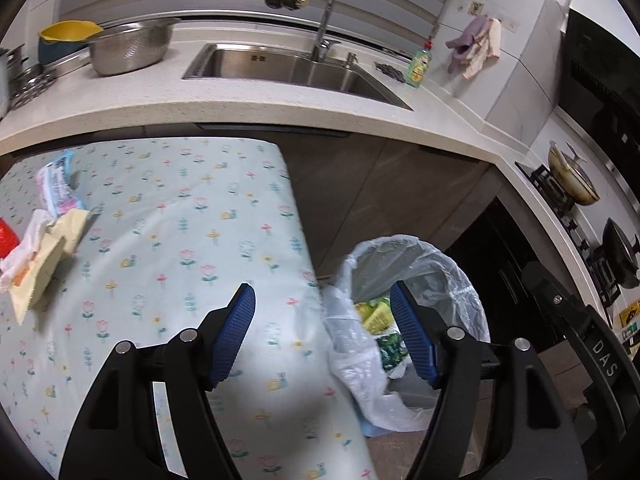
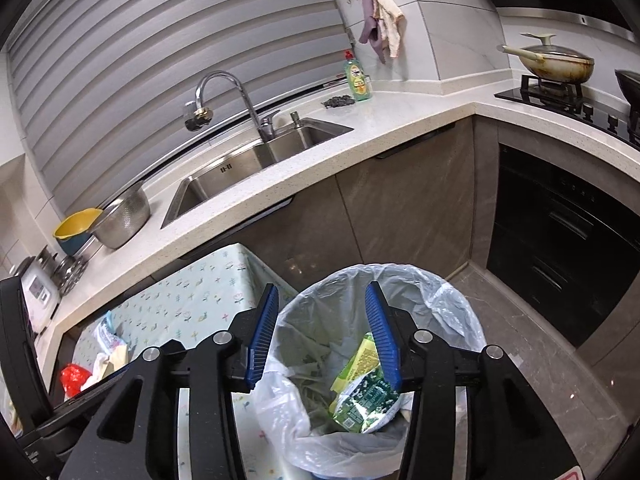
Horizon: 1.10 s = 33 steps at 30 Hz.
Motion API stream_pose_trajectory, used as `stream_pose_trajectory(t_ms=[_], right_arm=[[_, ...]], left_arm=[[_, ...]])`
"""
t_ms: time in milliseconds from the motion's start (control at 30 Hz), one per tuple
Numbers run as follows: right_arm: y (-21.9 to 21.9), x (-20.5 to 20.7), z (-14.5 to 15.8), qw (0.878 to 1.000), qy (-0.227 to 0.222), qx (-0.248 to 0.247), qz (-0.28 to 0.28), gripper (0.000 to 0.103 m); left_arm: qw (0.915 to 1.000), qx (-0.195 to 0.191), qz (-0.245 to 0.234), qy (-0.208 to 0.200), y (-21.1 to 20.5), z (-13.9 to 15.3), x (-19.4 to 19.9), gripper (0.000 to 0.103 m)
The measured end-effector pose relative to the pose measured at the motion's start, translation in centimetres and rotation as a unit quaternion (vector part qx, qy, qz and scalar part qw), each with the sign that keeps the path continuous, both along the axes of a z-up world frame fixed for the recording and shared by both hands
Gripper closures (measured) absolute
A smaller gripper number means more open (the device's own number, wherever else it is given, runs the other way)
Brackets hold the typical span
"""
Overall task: Collect trash
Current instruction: 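Open both tools to drop the carton and tissue into the bin, then move both tools back over the red plastic bag and tissues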
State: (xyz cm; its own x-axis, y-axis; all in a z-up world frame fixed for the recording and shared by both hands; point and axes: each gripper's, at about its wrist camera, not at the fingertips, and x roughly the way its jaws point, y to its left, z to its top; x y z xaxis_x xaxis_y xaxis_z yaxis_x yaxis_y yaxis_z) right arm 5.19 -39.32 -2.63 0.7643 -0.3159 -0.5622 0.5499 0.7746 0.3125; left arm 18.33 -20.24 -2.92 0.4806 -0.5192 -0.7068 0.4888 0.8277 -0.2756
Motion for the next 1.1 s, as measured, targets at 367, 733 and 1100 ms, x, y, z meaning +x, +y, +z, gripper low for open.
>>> stream_pose_trajectory(t_ms=[367, 733, 1100], right_arm=[[8.1, 4.4, 1.1, 0.997, 0.005, -0.016, 0.081, 0.058], [19.9, 10.1, 1.4, 0.982, 0.023, -0.034, 0.183, 0.058], [31.5, 16.3, 0.0, 0.96, 0.062, -0.05, 0.269, 0.058]], left_arm=[[0.996, 0.008, 0.086, -0.024, 9.6, 1.2, 2.9, 0.037], [0.9821, 0.021, 0.185, -0.025, 22.6, 1.0, 6.3, 0.037], [0.9672, 0.026, 0.252, -0.011, 34.1, 0.2, 9.6, 0.016]])
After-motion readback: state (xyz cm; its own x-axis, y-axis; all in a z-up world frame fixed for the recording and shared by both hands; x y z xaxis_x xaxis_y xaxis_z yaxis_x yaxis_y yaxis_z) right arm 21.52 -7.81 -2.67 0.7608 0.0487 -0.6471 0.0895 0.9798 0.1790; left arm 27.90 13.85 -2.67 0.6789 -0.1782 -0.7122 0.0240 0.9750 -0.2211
